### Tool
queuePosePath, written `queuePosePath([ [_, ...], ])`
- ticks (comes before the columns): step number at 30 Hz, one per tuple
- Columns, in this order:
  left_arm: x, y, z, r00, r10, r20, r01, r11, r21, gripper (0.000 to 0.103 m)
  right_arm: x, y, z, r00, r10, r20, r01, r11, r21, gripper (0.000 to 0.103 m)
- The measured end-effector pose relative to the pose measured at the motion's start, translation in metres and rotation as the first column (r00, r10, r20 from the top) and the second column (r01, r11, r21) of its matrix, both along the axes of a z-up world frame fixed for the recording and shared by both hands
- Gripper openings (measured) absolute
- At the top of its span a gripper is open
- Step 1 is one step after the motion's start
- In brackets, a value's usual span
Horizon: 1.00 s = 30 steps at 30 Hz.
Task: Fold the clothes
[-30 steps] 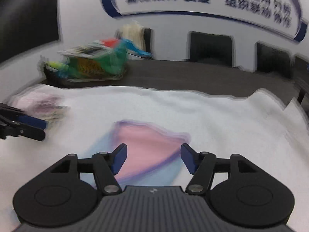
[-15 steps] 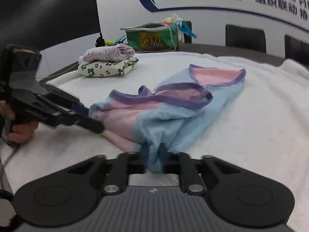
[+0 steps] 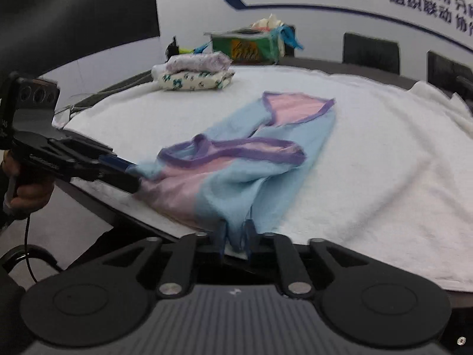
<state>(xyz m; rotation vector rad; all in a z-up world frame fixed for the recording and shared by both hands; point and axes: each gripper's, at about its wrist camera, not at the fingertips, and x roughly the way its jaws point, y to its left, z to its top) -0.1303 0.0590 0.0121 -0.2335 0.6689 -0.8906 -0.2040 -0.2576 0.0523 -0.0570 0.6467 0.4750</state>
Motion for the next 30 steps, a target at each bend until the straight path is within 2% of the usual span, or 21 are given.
queuePosePath([
  [1, 0.005, 0.003, 0.004, 1.000, 0.015, -0.012, -0.016, 1.000, -0.025, 0.067, 0.003, -0.003, 0.004, 1.000, -0.008, 0.026, 0.007, 1.000, 0.029, 0.035],
  [3, 0.018, -0.001, 0.010, 0.999, 0.011, -0.046, -0.012, 0.999, -0.030, 0.068, 0.015, -0.010, 0.011, 0.998, -0.018, 0.067, 0.010, 0.993, 0.115, 0.051],
  [4, 0.023, -0.008, 0.009, 0.998, 0.012, -0.065, -0.012, 1.000, -0.011, 0.068, 0.025, -0.014, 0.013, 0.997, -0.022, 0.078, 0.008, 0.986, 0.168, 0.051],
  [6, 0.034, -0.023, 0.006, 0.994, 0.017, -0.105, -0.014, 0.999, 0.034, 0.061, 0.058, -0.015, 0.006, 0.999, -0.039, 0.026, 0.032, 0.970, 0.241, 0.051],
  [7, 0.037, -0.031, 0.004, 0.993, 0.025, -0.111, -0.016, 0.997, 0.077, 0.045, 0.075, -0.016, 0.003, 0.999, -0.048, -0.001, 0.046, 0.961, 0.272, 0.050],
  [8, 0.036, -0.037, 0.003, 0.995, 0.026, -0.101, -0.015, 0.994, 0.108, 0.023, 0.087, -0.014, -0.003, 0.997, -0.067, -0.035, 0.074, 0.960, 0.269, 0.049],
  [9, 0.035, -0.042, 0.002, 0.996, 0.025, -0.087, -0.013, 0.991, 0.136, 0.010, 0.099, -0.013, -0.008, 0.994, -0.086, -0.068, 0.101, 0.959, 0.266, 0.038],
  [10, 0.037, -0.042, 0.002, 0.997, 0.026, -0.076, -0.015, 0.991, 0.132, 0.003, 0.110, -0.011, -0.013, 0.990, -0.101, -0.098, 0.124, 0.957, 0.263, 0.012],
  [11, 0.038, -0.042, 0.002, 0.997, 0.027, -0.066, -0.019, 0.992, 0.122, 0.003, 0.113, -0.010, -0.015, 0.992, -0.084, -0.098, 0.109, 0.954, 0.278, 0.006],
  [15, 0.049, -0.031, 0.022, 0.999, 0.044, -0.019, -0.042, 0.997, 0.069, 0.004, 0.112, -0.006, -0.004, 0.994, -0.108, -0.017, 0.108, 0.951, 0.289, 0.005],
  [16, 0.055, -0.032, 0.024, 0.998, 0.051, -0.021, -0.049, 0.996, 0.072, 0.007, 0.111, -0.005, -0.001, 0.992, -0.125, 0.001, 0.119, 0.951, 0.287, 0.005],
  [19, 0.079, -0.040, 0.016, 0.994, 0.100, -0.045, -0.094, 0.989, 0.116, 0.038, 0.112, 0.001, 0.001, 0.987, -0.157, 0.035, 0.145, 0.963, 0.228, 0.006],
  [21, 0.091, -0.039, 0.004, 0.985, 0.170, -0.031, -0.165, 0.978, 0.128, 0.037, 0.112, 0.007, 0.000, 0.983, -0.173, 0.053, 0.162, 0.971, 0.174, 0.008],
  [22, 0.093, -0.033, 0.001, 0.982, 0.183, -0.052, -0.176, 0.979, 0.107, 0.039, 0.113, 0.011, -0.001, 0.982, -0.181, 0.062, 0.170, 0.974, 0.147, 0.009],
  [24, 0.093, -0.013, 0.000, 0.975, 0.188, -0.115, -0.186, 0.982, 0.030, 0.046, 0.113, 0.017, -0.002, 0.977, -0.195, 0.081, 0.188, 0.978, 0.092, 0.017],
  [25, 0.092, -0.001, 0.001, 0.971, 0.181, -0.153, -0.187, 0.982, -0.026, 0.049, 0.113, 0.020, -0.003, 0.975, -0.202, 0.091, 0.197, 0.978, 0.064, 0.029],
  [26, 0.087, 0.011, 0.005, 0.972, 0.177, -0.156, -0.189, 0.980, -0.065, 0.049, 0.113, 0.023, -0.003, 0.973, -0.206, 0.103, 0.203, 0.978, 0.040, 0.035],
  [27, 0.081, 0.023, 0.009, 0.973, 0.173, -0.150, -0.190, 0.977, -0.100, 0.049, 0.108, 0.022, 0.003, 0.973, -0.194, 0.126, 0.189, 0.981, 0.046, 0.042],
  [29, 0.063, 0.034, 0.020, 0.983, 0.163, -0.084, -0.172, 0.979, -0.110, 0.049, 0.114, 0.025, 0.004, 0.981, -0.164, 0.104, 0.159, 0.986, 0.056, 0.042],
  [30, 0.054, 0.036, 0.025, 0.988, 0.146, -0.051, -0.150, 0.983, -0.107, 0.050, 0.117, 0.027, 0.004, 0.984, -0.150, 0.094, 0.144, 0.988, 0.061, 0.045],
])
